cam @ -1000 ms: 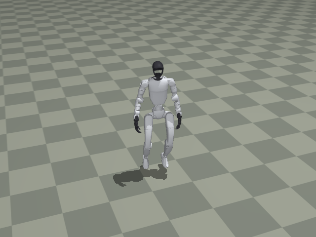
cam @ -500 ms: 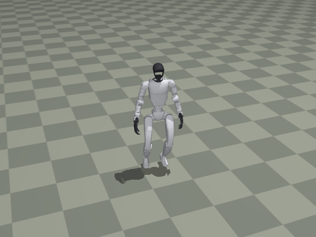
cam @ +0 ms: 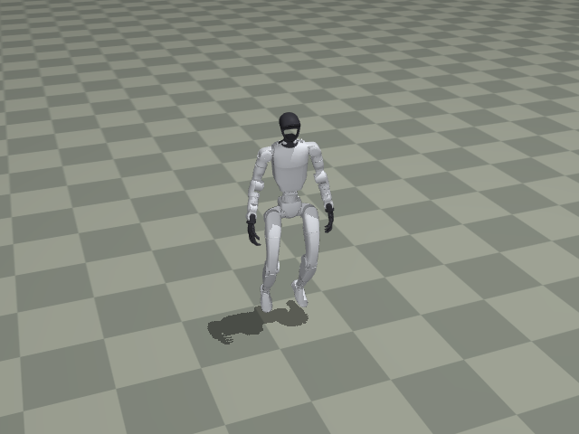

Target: Sport exercise

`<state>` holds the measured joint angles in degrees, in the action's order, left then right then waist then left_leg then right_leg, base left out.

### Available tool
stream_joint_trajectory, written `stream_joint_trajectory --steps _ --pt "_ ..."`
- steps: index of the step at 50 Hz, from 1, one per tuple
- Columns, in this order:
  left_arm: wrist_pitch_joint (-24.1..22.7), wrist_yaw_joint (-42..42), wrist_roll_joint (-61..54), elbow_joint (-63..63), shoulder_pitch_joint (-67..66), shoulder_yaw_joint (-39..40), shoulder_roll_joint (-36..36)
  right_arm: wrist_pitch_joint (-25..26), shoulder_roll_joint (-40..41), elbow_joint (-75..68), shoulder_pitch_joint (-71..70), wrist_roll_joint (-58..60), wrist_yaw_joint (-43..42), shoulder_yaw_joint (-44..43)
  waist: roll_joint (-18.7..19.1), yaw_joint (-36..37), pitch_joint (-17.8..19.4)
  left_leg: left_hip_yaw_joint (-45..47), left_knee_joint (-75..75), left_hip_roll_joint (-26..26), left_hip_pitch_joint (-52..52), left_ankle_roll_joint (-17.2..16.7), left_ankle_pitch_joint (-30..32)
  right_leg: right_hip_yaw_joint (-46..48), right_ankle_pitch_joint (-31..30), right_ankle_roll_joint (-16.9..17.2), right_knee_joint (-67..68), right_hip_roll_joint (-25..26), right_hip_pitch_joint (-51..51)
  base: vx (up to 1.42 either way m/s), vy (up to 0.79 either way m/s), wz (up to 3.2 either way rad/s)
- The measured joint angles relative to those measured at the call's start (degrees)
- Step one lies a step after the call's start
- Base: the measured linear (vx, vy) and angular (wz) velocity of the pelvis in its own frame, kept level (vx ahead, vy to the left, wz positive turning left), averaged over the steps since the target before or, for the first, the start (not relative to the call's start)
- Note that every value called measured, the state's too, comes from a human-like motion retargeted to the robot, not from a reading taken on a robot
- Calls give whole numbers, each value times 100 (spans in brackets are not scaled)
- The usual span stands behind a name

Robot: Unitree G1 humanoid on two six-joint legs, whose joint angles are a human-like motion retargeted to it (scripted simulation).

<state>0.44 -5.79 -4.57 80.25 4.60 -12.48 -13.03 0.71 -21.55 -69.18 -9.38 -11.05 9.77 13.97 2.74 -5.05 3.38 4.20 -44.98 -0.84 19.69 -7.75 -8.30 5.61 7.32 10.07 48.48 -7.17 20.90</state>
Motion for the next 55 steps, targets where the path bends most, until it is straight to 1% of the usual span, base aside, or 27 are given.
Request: stream_joint_trajectory --steps 2,7,10,13,18,20,22,25,30,32,33,38,41,43,48,50,55 --pt "-3 -40 51 117 127 0 -55 -12 -12 -95 -138 95 6 -18 -39 -5 55 12 124 -29 -170 144 -395 -31 476 -95 -50 30 -119 1 -2 9" --pt "19 -36 251 262 117 -56 -83 -35 98 -328 -116 402 -68 -36 -156 4 195 108 -755 -4 -130 636 -2042 -54 2099 -389 722 -16 -124 -1 -1 8" --pt "62 -51 431 358 255 -8 -126 -17 184 -560 -202 526 -87 -146 -198 43 382 169 -1085 59 -172 738 -2545 -8 2598 -458 1006 -37 -210 0 0 0" --pt "24 -45 349 330 273 116 -103 -1 248 -624 -163 526 -90 -233 -196 70 454 49 -890 -3 -317 645 -2312 -32 2404 -425 820 4 -360 0 0 0" --pt "-17 -114 81 158 127 169 -40 12 272 -461 78 326 -6 -214 -162 28 331 -67 -305 -61 -494 304 -1300 -20 1297 -211 401 -26 -468 0 0 0" --pt "-23 -147 22 107 86 152 -50 -4 241 -372 142 251 35 -193 -156 -11 282 -61 -97 -70 -535 233 -1025 -29 997 -132 275 -38 -470 0 0 0" --pt "-32 -125 -7 74 67 130 -68 -29 206 -289 169 237 42 -162 -159 -36 238 -70 125 -96 -593 228 -907 -35 898 -107 126 -43 -491 0 0 0" --pt "-52 -57 -49 34 69 119 -111 -74 153 -209 155 272 4 -121 -173 -60 188 -102 490 -142 -701 263 -893 -40 909 -115 -169 -44 -552 0 0 0" --pt "-82 87 44 60 109 119 -240 -135 105 -216 157 363 -180 -112 -241 -73 196 -27 592 -136 -782 408 -1444 7 1490 -177 -335 -67 -655 0 0 0" --pt "-89 118 97 112 220 160 -286 -142 109 -271 59 392 -232 -127 -231 -57 199 2 893 -97 -905 396 -1455 62 1516 -192 -628 -23 -768 0 0 0" --pt "-96 145 102 117 194 163 -281 -147 124 -275 87 402 -258 -120 -250 -60 223 21 788 -99 -882 388 -1516 70 1580 -193 -547 -49 -762 0 0 0" --pt "-121 211 70 177 289 251 -322 -163 161 -322 8 435 -332 -130 -241 -41 198 34 1201 -76 -1015 313 -1340 130 1462 -206 -970 -4 -895 0 0 0" --pt "-139 266 42 163 246 280 -317 -180 196 -314 61 446 -369 -127 -271 -32 235 42 1027 -86 -985 300 -1376 124 1511 -195 -836 -38 -889 0 0 0" --pt "-139 288 25 163 309 320 -350 -181 198 -323 4 450 -374 -147 -251 -14 191 31 1356 -72 -1083 284 -1232 140 1382 -193 -1147 16 -971 0 0 0" --pt "-155 367 2 117 259 368 -353 -195 239 -320 62 470 -407 -153 -301 10 245 43 1107 -92 -1059 305 -1318 110 1477 -181 -934 -29 -966 0 0 0" --pt "-145 371 8 128 355 409 -388 -188 227 -349 -30 474 -398 -174 -279 34 196 33 1603 -85 -1230 301 -1124 123 1313 -188 -1357 35 -1093 0 0 0" --pt "-149 418 39 115 282 431 -353 -196 257 -351 46 496 -443 -153 -343 43 278 49 1211 -123 -1180 339 -1295 72 1488 -178 -988 -39 -1060 -1 0 0"
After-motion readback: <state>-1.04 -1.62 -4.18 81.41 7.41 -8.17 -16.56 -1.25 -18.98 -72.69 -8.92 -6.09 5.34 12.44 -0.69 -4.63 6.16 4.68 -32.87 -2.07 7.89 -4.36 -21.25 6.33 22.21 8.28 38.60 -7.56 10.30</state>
